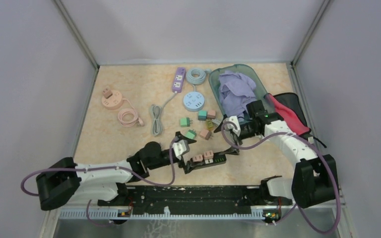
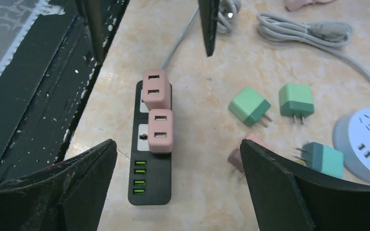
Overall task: Pull the plug off the socket
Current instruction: Remove the plug from the socket.
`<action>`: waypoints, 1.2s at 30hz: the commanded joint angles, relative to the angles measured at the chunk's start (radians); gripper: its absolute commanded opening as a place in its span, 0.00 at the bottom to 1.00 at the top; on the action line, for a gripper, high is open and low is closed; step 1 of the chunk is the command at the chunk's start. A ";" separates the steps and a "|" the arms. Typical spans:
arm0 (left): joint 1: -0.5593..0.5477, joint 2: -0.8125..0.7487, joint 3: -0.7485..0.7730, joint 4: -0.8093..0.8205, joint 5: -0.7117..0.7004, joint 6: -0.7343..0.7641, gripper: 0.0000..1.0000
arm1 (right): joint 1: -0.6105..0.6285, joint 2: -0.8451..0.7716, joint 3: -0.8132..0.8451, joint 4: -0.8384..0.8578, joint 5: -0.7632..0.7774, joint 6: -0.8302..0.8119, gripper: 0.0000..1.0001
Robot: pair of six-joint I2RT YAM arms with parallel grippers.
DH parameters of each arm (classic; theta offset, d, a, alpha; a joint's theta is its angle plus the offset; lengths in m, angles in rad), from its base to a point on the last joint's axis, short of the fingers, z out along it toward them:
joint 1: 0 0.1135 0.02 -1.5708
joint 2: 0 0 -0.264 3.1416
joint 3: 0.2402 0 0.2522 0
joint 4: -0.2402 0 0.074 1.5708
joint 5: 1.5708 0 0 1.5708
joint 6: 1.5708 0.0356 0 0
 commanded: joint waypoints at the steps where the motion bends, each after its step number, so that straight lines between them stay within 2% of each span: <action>1: 0.001 -0.114 -0.119 0.191 -0.120 -0.120 1.00 | 0.103 0.021 0.011 0.044 0.074 -0.013 0.98; 5: 0.007 -0.201 -0.168 0.154 -0.113 -0.123 1.00 | 0.206 0.023 -0.014 0.125 0.197 0.054 0.96; 8: 0.006 -0.208 -0.194 0.126 -0.082 -0.105 0.99 | 0.293 0.027 -0.037 0.223 0.288 0.142 0.89; 12: 0.006 -0.164 -0.274 0.251 -0.039 -0.060 0.97 | 0.372 0.043 -0.045 0.278 0.360 0.202 0.80; 14: 0.006 -0.135 -0.285 0.292 -0.035 -0.046 0.92 | 0.397 0.051 -0.050 0.293 0.390 0.215 0.75; 19: 0.006 -0.067 -0.236 0.262 -0.050 -0.035 0.84 | 0.442 0.067 -0.055 0.313 0.468 0.221 0.66; 31: 0.006 0.096 -0.208 0.361 -0.043 -0.046 0.73 | 0.492 0.117 -0.038 0.293 0.547 0.215 0.46; 36: 0.006 0.130 -0.194 0.379 -0.022 -0.037 0.68 | 0.497 0.125 -0.033 0.289 0.552 0.220 0.34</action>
